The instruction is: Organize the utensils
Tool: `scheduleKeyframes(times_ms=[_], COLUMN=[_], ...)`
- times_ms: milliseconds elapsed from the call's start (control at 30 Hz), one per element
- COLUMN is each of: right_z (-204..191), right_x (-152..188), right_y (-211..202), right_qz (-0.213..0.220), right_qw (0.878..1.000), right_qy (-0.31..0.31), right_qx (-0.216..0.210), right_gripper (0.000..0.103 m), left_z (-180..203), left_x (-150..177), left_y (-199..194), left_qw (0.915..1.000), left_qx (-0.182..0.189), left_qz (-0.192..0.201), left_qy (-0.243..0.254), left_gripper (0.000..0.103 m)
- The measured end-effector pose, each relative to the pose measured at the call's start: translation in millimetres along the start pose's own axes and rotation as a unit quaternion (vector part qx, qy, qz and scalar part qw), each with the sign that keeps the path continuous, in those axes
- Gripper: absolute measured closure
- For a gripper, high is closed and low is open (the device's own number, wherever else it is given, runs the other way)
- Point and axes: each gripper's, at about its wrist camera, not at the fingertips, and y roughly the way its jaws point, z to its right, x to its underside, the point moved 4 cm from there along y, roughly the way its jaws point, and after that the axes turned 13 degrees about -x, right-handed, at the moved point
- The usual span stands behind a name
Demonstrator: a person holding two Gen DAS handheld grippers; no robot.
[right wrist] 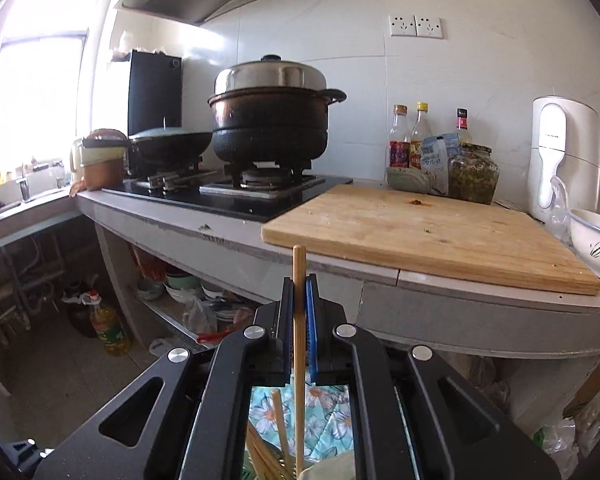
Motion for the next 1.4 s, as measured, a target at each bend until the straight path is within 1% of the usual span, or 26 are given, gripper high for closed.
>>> scheduleKeyframes(times_ms=[133,400,467,500,533,567,633,733,800,900,1067,1167,1233,1267,1333,1400], right_z=[4.0,-10.8,-13.4,-13.9,-14.6,-15.6,-17.6,-19.8,-21.2,-24.2,-27.8,-30.8,-33.5,-35.2,-38.0,-41.2], right_x=[27.2,66.8,72.8,74.3,74.4,74.5,75.0,82.4,94.1,116.9,162.3,186.4,198.9,203.7,208.8,211.1], right_y=[11.0,13.1,6.2,0.8,-6.3,-15.5,-36.4,-68.5,-88.0,-113.9,-151.4,-169.8,-179.0,-183.0,-190.1,-197.4], right_qz=[-0.032,-0.095,-0.100,-0.099,-0.093,-0.085,-0.067,-0.046,-0.043,-0.050,-0.071,-0.086,-0.095,-0.099,-0.103,-0.104], right_qw=[0.999,0.995,0.994,0.994,0.995,0.996,0.998,0.998,0.996,0.994,0.985,0.980,0.977,0.976,0.975,0.975], right_qy=[-0.014,-0.043,-0.039,-0.035,-0.030,-0.023,-0.003,0.036,0.063,0.098,0.156,0.180,0.188,0.188,0.187,0.183], right_qx=[0.007,-0.009,-0.008,-0.007,-0.008,-0.010,-0.019,-0.031,-0.036,-0.031,-0.005,0.018,0.033,0.040,0.053,0.071], right_gripper=[0.097,0.095,0.086,0.075,0.069,0.068,0.059,0.050,0.047,0.041,0.032,0.027,0.021,0.021,0.016,0.013], left_z=[0.3,1.9,3.6,4.4,5.3,5.9,7.1,8.6,9.6,11.7,18.1,21.5,23.2,23.3,23.9,24.1], left_x=[-2.2,-7.2,-6.9,-6.5,-6.2,-5.9,-5.4,-4.8,-4.8,-5.1,-2.5,-0.9,-0.6,-0.5,-0.7,-1.0], left_y=[0.1,-1.7,-1.6,-1.9,-2.9,-3.7,-6.1,-9.7,-12.7,-18.9,-29.2,-33.2,-36.3,-38.4,-43.8,-47.4], left_qw=[0.9999,0.9996,0.9995,0.9995,0.9995,0.9994,0.9993,0.9991,0.9990,0.9986,0.9985,0.9978,0.9966,0.9960,0.9951,0.9931], left_qx=[-0.012,-0.027,-0.030,-0.031,-0.032,-0.034,-0.037,-0.041,-0.042,-0.050,-0.050,-0.063,-0.080,-0.086,-0.094,-0.114], left_qz=[-0.001,0.007,0.004,0.004,0.006,0.008,0.011,0.015,0.016,0.020,0.021,0.018,0.017,0.019,0.023,0.021], left_qy=[-0.002,-0.003,-0.003,-0.003,-0.001,0.000,0.002,0.003,0.001,-0.002,-0.007,-0.009,-0.012,-0.014,-0.018,-0.019], left_gripper=[0.016,0.014,0.013,0.013,0.013,0.013,0.012,0.011,0.011,0.010,0.009,0.008,0.008,0.008,0.008,0.008])
